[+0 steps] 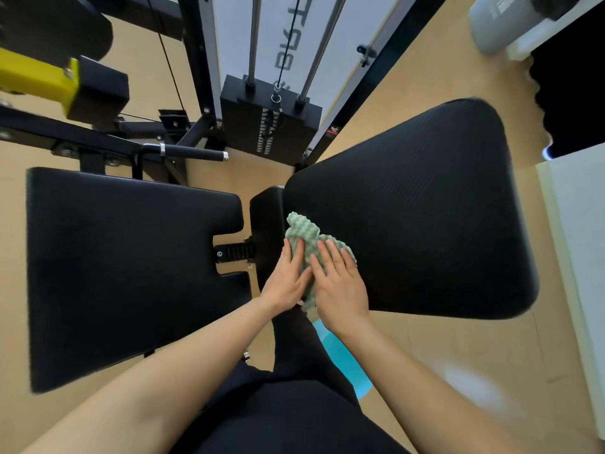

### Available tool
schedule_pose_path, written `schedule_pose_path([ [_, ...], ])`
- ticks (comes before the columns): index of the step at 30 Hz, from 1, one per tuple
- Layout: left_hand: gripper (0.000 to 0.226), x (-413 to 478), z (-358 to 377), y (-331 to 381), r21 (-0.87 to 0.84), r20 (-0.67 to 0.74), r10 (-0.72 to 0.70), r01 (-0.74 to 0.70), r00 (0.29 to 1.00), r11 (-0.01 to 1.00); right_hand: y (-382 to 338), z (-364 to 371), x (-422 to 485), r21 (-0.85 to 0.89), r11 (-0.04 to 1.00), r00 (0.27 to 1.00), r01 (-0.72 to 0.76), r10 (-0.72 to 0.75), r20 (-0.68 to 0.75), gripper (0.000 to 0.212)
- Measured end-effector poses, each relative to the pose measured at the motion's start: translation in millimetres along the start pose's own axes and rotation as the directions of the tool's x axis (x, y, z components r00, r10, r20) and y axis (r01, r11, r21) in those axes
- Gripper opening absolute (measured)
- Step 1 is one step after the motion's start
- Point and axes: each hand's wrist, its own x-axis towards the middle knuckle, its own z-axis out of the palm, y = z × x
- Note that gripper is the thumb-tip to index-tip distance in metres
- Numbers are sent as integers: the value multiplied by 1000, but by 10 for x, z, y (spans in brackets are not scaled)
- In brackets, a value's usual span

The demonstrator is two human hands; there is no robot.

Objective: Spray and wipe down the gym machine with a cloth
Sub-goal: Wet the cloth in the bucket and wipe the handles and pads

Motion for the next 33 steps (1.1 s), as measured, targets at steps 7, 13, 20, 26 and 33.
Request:
schedule_pose_path([
  [7, 74, 1011, -743, 525, 28, -124, 66, -63, 990, 998, 530, -758, 929, -42, 996, 992, -78, 74, -100, 72],
  [13, 74, 1058, -646, 579, 10, -106, 64, -63, 992, 998, 574, -796, 827, -33, 991, 982, -127, 121, -142, 75],
  [20, 78, 116, 101, 496, 54, -81, 165, -161, 983, 985, 312, -303, -186, 162, 965, 955, -208, 237, -181, 68],
  [26, 84, -263, 222, 382, 106, 22, 207, -208, 978, 972, 124, -126, -511, 267, 919, 932, -290, 335, -140, 71],
  [33, 72, 482, -331, 849, 157, -36, 318, -308, 948, 938, 545, -557, -221, 279, 903, 878, -326, 399, -264, 72],
])
